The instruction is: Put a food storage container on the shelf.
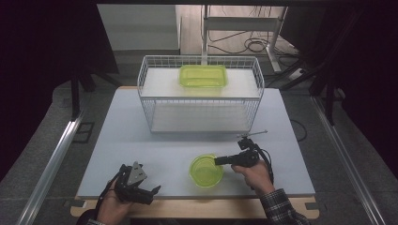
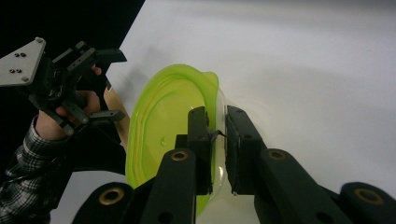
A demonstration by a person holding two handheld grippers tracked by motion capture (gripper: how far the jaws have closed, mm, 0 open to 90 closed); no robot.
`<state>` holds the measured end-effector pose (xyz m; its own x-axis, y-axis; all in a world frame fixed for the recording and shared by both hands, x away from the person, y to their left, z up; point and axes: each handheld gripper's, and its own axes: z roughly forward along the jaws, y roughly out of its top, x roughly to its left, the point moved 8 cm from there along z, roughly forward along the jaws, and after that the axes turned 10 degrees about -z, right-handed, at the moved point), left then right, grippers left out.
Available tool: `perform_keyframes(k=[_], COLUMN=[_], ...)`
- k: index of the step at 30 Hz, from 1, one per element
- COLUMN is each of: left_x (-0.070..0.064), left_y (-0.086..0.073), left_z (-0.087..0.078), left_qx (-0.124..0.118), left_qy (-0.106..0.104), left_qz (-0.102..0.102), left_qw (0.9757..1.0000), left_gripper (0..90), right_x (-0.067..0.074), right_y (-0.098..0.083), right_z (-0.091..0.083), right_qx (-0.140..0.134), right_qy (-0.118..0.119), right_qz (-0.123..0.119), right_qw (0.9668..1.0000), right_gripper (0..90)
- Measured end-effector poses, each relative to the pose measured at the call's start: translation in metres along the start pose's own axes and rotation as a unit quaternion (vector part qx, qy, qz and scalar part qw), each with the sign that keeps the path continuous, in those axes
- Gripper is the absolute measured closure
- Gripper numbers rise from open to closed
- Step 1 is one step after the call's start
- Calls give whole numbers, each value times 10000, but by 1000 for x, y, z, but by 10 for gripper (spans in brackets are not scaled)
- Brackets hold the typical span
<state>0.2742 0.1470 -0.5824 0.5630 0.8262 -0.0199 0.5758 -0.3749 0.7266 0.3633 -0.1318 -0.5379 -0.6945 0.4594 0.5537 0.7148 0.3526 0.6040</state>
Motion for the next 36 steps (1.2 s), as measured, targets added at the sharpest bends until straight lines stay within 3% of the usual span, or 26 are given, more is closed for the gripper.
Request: perform_keyframes(k=[20, 36], left_x=[2, 2], left_y=[0, 0], left_z=[0, 0], left_qx=[-7, -22], left_qy=[21, 44], left_qz=[-42, -26], left_qw=[10000, 10000], left_gripper=[21, 17], right_x=[6, 17], right_y=[25, 62], right_z=[-21, -43], right_qx=[-593, -1009], right_qy=[-22, 7], right_qz=[32, 1], right_qw=[9982, 9949], right_gripper=[811, 811])
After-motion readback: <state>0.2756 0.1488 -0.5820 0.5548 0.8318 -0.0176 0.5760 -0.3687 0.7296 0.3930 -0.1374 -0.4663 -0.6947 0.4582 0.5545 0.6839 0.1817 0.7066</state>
